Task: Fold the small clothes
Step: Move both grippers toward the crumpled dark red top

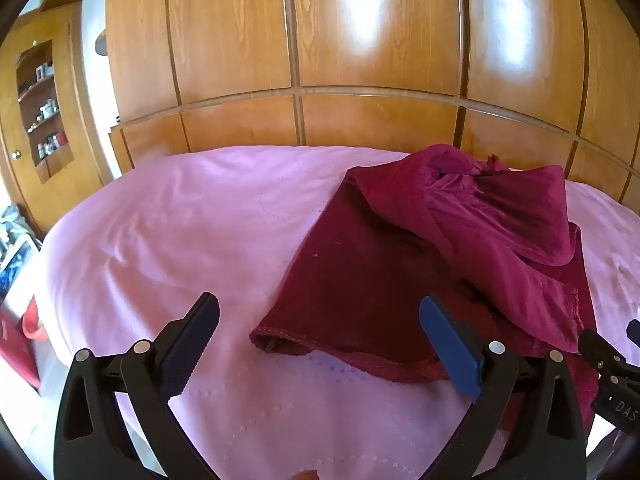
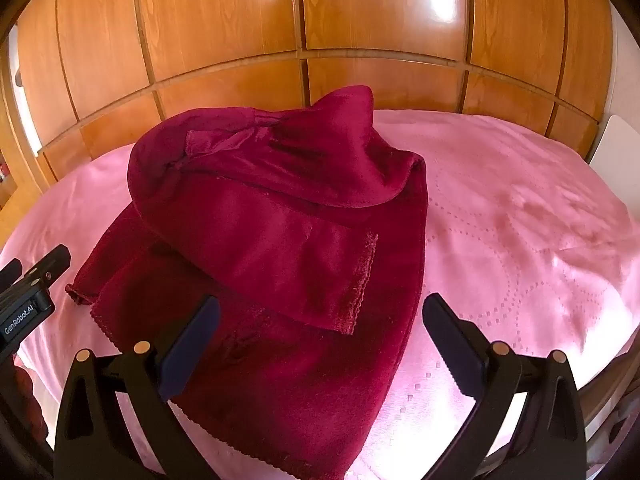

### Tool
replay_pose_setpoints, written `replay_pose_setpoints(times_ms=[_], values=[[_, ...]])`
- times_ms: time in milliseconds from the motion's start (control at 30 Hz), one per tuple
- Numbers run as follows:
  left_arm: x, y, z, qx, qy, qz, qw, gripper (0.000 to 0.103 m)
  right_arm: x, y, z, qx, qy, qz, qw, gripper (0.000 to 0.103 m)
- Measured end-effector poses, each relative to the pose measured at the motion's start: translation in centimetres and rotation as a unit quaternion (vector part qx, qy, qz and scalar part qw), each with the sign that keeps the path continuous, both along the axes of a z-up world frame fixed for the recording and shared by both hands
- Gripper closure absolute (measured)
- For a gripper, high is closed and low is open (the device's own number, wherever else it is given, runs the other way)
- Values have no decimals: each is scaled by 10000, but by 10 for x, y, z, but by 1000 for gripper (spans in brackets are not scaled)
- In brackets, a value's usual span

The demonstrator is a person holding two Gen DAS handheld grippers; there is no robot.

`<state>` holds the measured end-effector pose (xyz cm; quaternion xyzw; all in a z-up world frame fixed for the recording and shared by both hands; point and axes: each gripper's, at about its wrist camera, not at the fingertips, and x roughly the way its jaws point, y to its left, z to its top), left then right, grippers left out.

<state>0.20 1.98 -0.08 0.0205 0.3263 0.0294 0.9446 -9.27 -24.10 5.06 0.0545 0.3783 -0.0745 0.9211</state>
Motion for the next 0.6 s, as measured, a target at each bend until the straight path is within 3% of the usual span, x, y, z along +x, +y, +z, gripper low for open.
replay_pose_setpoints(times_ms=[600], values=[[0,4,3,-18,-53,38,10000,4,-3,6,0,-26,-63,5,10000,2]])
